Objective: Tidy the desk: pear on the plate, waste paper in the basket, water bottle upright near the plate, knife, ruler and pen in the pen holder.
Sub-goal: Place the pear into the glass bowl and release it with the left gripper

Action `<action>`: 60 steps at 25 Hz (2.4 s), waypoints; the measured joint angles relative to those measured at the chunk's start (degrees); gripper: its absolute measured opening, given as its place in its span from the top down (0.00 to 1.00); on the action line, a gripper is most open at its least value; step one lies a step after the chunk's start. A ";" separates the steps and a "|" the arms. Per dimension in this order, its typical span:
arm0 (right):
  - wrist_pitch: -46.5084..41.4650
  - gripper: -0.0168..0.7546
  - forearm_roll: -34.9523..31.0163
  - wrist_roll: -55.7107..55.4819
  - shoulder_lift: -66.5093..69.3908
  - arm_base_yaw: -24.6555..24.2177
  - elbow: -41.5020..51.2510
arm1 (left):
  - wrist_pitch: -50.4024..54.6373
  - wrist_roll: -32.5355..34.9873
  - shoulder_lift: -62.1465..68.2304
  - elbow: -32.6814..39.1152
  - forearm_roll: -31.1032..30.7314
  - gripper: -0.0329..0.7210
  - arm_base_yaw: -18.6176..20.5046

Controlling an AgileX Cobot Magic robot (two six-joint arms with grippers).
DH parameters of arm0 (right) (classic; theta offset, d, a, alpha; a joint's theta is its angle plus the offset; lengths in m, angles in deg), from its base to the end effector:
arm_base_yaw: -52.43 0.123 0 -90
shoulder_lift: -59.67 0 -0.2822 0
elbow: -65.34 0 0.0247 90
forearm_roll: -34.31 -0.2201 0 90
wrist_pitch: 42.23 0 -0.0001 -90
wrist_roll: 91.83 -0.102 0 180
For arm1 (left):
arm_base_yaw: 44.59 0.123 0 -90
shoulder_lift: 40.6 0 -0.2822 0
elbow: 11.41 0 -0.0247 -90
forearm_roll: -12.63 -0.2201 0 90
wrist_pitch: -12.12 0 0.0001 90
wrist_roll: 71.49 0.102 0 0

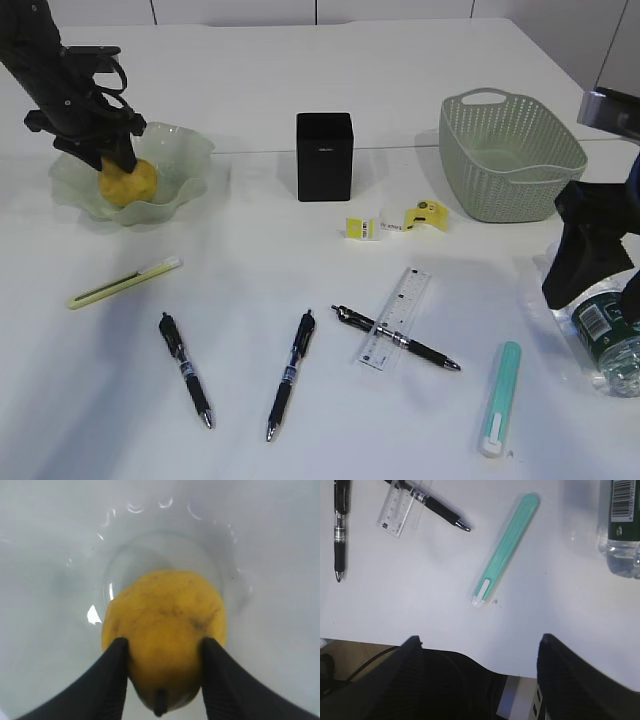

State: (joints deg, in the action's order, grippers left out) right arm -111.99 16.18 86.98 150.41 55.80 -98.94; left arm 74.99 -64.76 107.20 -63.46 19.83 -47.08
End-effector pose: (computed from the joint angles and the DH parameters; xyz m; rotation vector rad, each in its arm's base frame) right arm 0.2275 0.0432 0.2693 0.0952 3.0516 0.4657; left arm 0.4965 -0.0330 0.1816 0.1720 2.7555 -0.1501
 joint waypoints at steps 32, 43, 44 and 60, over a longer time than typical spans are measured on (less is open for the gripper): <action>-0.10 0.26 0.00 -0.04 0.00 0.00 0.00 | -0.44 0.00 0.03 0.00 1.13 0.45 0.00; -0.10 0.26 0.00 -0.13 0.00 0.00 0.00 | -0.48 0.00 0.03 -0.24 1.26 0.45 0.23; -0.10 0.26 0.00 -0.13 0.00 0.00 0.00 | -0.22 0.00 -0.09 -0.24 1.26 0.45 0.23; -0.10 0.26 0.00 -0.13 0.00 0.00 0.00 | 5.96 0.00 -7.07 -0.73 -3.26 0.45 0.87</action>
State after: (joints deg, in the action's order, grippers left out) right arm -112.09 16.18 86.86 150.41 55.80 -98.94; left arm 80.94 -64.76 100.12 -64.19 16.57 -46.21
